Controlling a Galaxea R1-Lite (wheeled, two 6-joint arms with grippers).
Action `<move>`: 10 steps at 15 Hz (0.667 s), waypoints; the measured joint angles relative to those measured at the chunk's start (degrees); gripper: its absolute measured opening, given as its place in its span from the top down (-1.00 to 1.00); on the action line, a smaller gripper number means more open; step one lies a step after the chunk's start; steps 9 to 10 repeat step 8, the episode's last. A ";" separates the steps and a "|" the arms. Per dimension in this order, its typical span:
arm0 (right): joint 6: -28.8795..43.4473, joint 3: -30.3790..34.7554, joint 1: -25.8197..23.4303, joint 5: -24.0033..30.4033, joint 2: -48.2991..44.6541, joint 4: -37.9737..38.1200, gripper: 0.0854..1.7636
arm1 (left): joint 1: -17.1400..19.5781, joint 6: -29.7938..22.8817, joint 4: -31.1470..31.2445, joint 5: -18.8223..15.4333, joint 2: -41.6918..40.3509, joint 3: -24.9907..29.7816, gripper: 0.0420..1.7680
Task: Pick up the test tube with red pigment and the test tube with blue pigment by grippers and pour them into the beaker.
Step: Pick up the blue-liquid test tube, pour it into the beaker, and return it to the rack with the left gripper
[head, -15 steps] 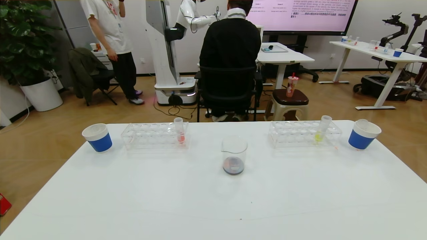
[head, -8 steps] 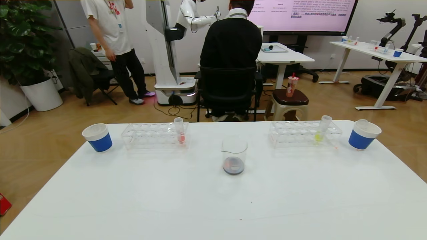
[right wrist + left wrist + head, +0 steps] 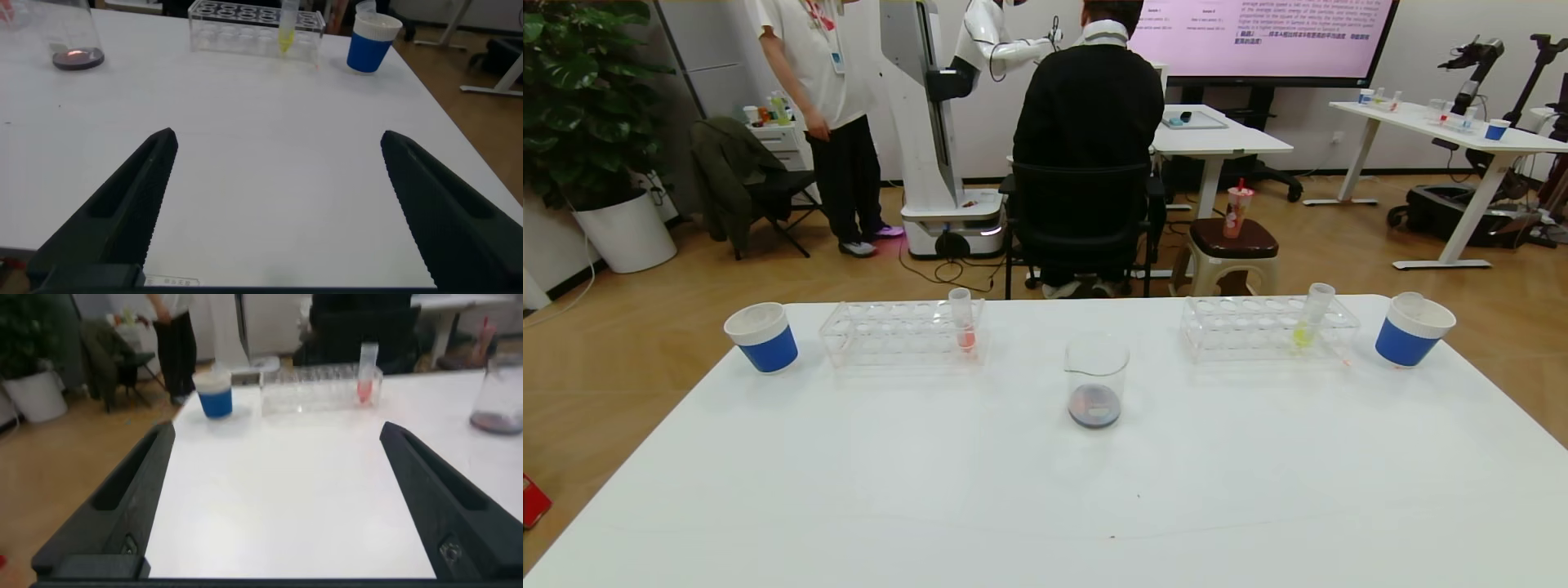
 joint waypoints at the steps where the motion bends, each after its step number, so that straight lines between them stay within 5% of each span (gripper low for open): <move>1: -0.02 0.00 0.00 -0.02 -0.02 0.00 -0.97 | 0.00 -0.11 3.61 -2.26 -0.06 1.18 -0.98; 10: -0.02 0.00 0.00 0.00 0.00 0.00 -0.97 | 0.00 -1.39 5.81 -3.67 -0.11 2.62 -0.98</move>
